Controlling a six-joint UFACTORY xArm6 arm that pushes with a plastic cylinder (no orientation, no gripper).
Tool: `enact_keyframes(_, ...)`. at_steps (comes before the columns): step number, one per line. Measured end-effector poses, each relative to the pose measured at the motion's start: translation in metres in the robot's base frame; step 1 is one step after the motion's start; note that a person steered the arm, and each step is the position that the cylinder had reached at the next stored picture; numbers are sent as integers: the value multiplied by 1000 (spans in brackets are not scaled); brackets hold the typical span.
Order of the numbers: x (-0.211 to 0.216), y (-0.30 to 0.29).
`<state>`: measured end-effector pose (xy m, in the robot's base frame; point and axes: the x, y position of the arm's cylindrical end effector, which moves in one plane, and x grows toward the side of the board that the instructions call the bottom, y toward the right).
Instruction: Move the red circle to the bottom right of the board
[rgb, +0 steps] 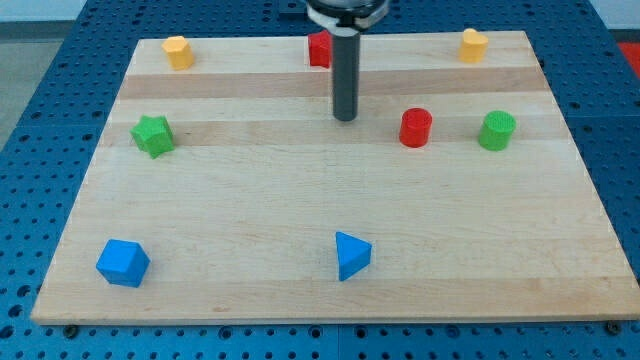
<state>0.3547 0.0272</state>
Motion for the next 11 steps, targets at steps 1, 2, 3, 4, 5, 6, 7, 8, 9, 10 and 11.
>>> enact_keyframes(1,0,31)
enact_keyframes(2,1,58)
enact_keyframes(3,3,73)
enact_keyframes(4,5,78)
enact_keyframes(5,24,78)
enact_keyframes(6,50,79)
enact_keyframes(7,75,79)
enact_keyframes(8,99,83)
enact_keyframes(9,121,92)
enact_keyframes(10,146,103)
enact_keyframes(11,167,118)
